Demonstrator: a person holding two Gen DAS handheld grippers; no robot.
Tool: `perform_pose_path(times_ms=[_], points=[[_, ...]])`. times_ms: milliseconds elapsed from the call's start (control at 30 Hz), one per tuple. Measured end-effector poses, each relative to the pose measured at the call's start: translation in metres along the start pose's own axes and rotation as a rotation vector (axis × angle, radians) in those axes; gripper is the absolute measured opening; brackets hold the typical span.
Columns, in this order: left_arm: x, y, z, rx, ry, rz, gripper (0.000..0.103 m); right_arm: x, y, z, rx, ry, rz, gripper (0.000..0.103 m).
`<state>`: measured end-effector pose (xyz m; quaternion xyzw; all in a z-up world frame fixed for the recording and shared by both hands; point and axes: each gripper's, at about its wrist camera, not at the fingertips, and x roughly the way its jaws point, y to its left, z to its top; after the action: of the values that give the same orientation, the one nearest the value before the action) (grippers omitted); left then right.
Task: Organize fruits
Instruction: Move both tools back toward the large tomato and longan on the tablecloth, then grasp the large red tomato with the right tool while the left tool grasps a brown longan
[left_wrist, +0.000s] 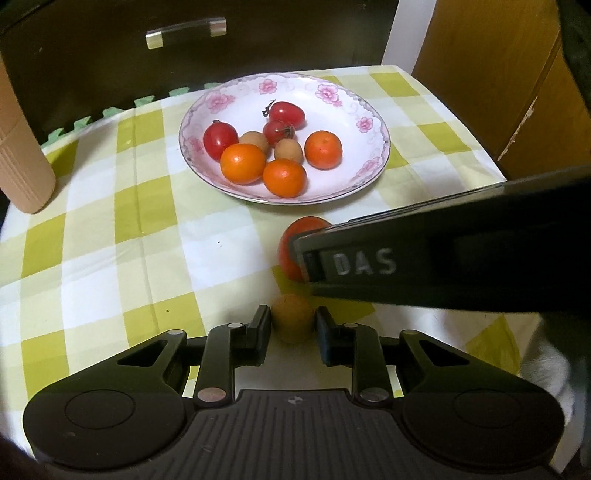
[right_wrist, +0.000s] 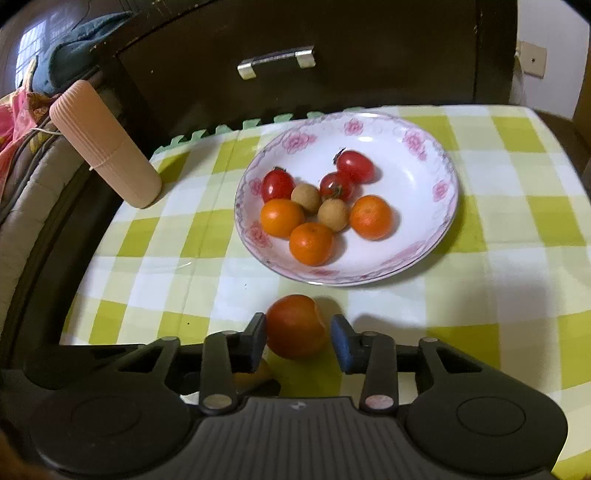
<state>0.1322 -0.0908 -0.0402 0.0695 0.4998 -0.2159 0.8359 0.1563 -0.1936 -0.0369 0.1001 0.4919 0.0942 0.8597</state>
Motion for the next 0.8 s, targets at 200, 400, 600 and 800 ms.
perform_pose_path(times_ms=[200,400,600,800], points=[[0.003,0.004,-0.002,-0.002,0.012,-0.001,0.035,0.014,0.005,-0.001,-0.025,0.027,-0.014,0.040],[0.003,0.004,-0.001,-0.005,0.010,-0.007,0.036,0.018,0.005,-0.003,-0.026,0.034,-0.006,0.040],[0.003,0.004,-0.002,0.005,0.008,-0.007,0.034,0.009,0.000,-0.005,-0.021,0.024,-0.006,0.040],[0.001,0.002,-0.002,0.006,0.005,-0.002,0.034,-0.007,-0.009,-0.012,-0.017,0.010,-0.030,0.040]])
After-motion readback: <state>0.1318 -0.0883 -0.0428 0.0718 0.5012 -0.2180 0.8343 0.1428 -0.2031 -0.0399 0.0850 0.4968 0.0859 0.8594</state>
